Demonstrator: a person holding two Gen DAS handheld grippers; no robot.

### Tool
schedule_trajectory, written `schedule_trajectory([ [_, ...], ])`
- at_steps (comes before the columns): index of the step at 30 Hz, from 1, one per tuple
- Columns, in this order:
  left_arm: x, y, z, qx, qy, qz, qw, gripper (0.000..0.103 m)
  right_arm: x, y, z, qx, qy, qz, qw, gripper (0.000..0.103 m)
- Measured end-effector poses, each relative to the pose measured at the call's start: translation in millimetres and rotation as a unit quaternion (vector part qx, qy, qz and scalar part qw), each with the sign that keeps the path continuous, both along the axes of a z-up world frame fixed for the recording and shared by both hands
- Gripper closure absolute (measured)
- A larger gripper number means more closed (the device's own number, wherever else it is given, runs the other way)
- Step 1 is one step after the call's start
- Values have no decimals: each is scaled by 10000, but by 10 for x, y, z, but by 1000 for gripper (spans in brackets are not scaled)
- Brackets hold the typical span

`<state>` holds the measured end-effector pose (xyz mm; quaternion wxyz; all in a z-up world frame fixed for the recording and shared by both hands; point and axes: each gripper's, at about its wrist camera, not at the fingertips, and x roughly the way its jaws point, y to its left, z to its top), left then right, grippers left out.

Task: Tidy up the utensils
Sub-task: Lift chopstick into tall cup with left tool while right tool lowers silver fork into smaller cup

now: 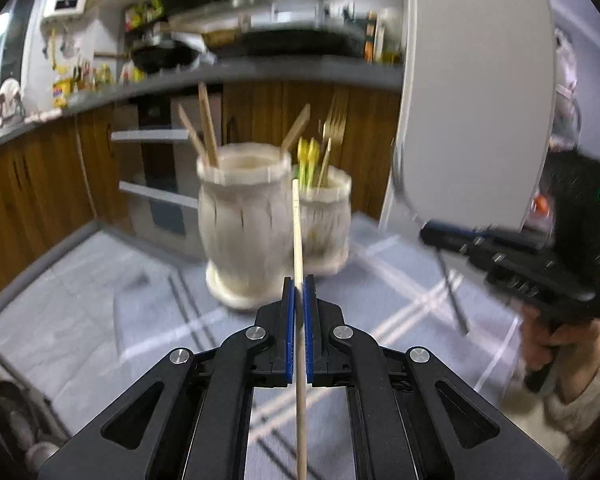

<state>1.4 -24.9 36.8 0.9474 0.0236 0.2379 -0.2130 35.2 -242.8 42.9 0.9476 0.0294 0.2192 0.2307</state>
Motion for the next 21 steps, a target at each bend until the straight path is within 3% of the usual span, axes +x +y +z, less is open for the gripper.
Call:
schedule_trajectory([
  [8, 362, 25, 553, -735, -946, 112, 9927, 98, 468, 17, 353, 349, -461, -108, 9983, 98],
  [14, 764, -26, 766, -1162, -1367, 290, 9833, 98, 833, 49, 528, 611, -803, -302, 9944, 98],
  [21, 1010, -223, 834, -985, -1990, 494, 9738, 98, 1128, 117, 577, 910, -1132, -451, 9884, 98],
])
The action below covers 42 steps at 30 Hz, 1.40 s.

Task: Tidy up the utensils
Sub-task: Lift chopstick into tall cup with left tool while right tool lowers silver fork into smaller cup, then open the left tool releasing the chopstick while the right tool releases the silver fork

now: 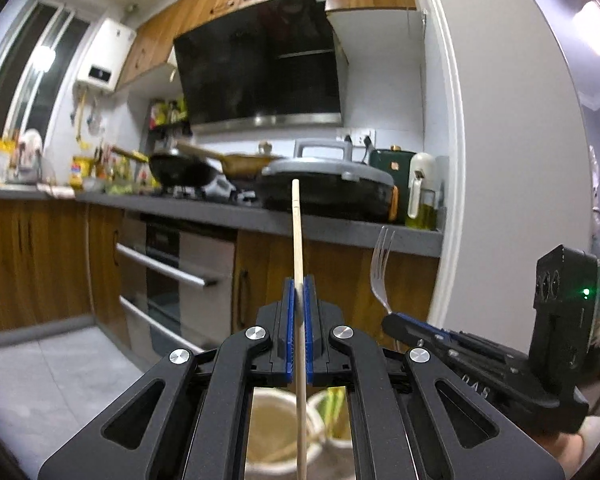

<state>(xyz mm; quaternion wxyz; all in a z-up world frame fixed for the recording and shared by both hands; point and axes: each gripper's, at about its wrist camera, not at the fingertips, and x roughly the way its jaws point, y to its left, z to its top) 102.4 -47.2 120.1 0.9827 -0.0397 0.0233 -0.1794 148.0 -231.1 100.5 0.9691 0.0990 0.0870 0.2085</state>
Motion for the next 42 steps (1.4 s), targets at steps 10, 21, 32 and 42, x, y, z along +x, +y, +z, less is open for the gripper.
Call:
schedule_trajectory([
  [10, 200, -62, -143, 91, -380, 288, 9988, 98, 167, 183, -178, -121, -260, -193, 9994, 98],
  [21, 178, -138, -221, 356, -485, 357, 9976, 98, 192, 302, -356, -504, -20, -48, 9987, 98],
  [32, 163, -81, -228, 348, -383, 407, 9978, 94, 219, 296, -500, -590, 433, 137, 9972, 98],
  [42, -40, -49, -184, 458, -481, 403, 9970, 89, 136, 196, -520, -496, 683, 37, 9964, 94],
])
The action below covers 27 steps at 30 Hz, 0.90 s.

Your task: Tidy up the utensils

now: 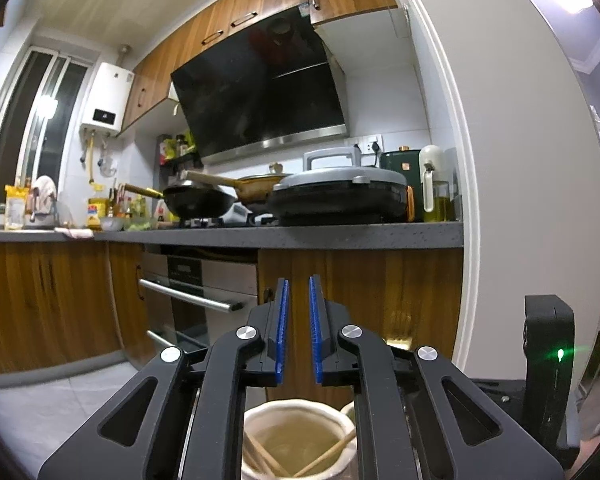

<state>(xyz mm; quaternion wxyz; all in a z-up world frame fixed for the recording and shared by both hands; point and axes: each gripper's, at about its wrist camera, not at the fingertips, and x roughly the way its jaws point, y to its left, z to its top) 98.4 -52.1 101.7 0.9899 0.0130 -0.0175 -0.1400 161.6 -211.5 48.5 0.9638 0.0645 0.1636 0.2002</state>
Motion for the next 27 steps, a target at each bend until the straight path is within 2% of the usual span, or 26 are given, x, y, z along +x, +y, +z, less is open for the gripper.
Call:
schedule_trajectory([
  [7, -284, 127, -27, -19, 193, 62, 9998, 88, -292, -122, 51, 76, 6, -105, 9999, 94],
  [10, -423, 173, -104, 31, 424, 42, 9991, 88, -465, -140, 26, 18, 68, -97, 9999, 94],
  [16, -713, 271, -368, 59, 903, 83, 9959, 88, -805, -80, -137, -343, 235, -29, 9991, 94],
  [19, -810, 315, -514, 71, 1103, 121, 9938, 88, -905, -39, -177, -557, 154, -67, 9983, 94],
  [20, -834, 331, -573, 80, 1191, 140, 9927, 87, -927, -35, -178, -614, 130, -88, 9980, 94],
  [21, -848, 341, -613, 98, 1233, 172, 9922, 82, -945, -33, -185, -666, 105, -115, 9977, 94],
  [22, -858, 356, -654, 114, 1276, 211, 9915, 70, -959, -37, -190, -698, 89, -131, 9974, 90],
  [24, -868, 392, -713, 125, 1327, 200, 9909, 58, -1002, -64, -197, -704, 27, -189, 9973, 57],
  [27, -887, 434, -769, 181, 1298, 277, 9910, 46, -997, -115, -191, -803, -118, -292, 9963, 53],
])
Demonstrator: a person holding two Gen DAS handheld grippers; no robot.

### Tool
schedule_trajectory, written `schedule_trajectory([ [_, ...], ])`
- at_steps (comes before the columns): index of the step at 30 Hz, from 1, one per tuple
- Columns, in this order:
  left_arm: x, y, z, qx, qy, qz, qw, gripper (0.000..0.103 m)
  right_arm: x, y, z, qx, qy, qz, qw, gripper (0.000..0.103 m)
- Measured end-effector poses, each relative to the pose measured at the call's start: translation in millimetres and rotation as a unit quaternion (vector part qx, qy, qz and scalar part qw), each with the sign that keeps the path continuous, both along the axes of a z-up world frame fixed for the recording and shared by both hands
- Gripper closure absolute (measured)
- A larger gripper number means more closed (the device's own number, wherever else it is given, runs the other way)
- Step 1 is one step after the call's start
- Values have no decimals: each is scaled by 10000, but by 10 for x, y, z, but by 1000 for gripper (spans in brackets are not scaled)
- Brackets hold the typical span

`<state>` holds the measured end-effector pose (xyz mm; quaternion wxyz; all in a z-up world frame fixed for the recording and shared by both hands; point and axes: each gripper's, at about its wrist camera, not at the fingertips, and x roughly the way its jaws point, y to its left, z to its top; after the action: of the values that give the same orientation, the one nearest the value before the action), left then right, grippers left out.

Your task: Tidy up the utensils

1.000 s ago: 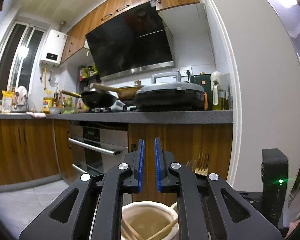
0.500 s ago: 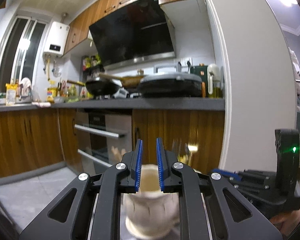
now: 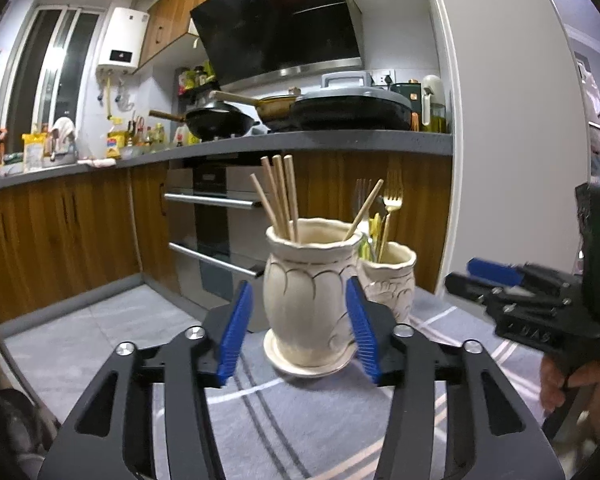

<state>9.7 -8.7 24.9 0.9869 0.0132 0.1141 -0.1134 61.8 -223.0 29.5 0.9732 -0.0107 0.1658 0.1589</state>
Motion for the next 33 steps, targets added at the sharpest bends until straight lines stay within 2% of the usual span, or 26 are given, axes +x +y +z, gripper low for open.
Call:
schedule_trajectory([
  [1, -1, 13, -13, 7, -14, 18, 10000, 39, -9, -2, -6, -60, -42, -36, 10000, 52],
  [2, -5, 31, -30, 11, -32, 37, 10000, 36, -16, -3, -11, -134, -117, -69, 9998, 47],
  [3, 14, 41, -26, 4, -30, 26, 10000, 34, -19, -10, -14, -153, -169, -58, 9997, 39],
  [5, 14, 54, -43, -5, -10, -4, 10000, 31, -18, -27, -22, -147, -231, -45, 9996, 30],
  [9, 14, 52, -68, 30, -25, -7, 10000, 20, -18, -54, -38, -117, -284, -4, 9995, 17],
  [12, 16, 16, -114, 152, -33, 6, 9999, 14, -21, -45, -66, -97, -271, 61, 9996, 12],
  [18, 44, -23, -172, 179, 91, -22, 9998, 9, -46, 6, -111, -179, -331, 97, 9992, 7],
  [33, 56, -21, -206, 139, 219, -59, 9996, 7, -17, -34, -128, -5, -206, 156, 9997, 6],
])
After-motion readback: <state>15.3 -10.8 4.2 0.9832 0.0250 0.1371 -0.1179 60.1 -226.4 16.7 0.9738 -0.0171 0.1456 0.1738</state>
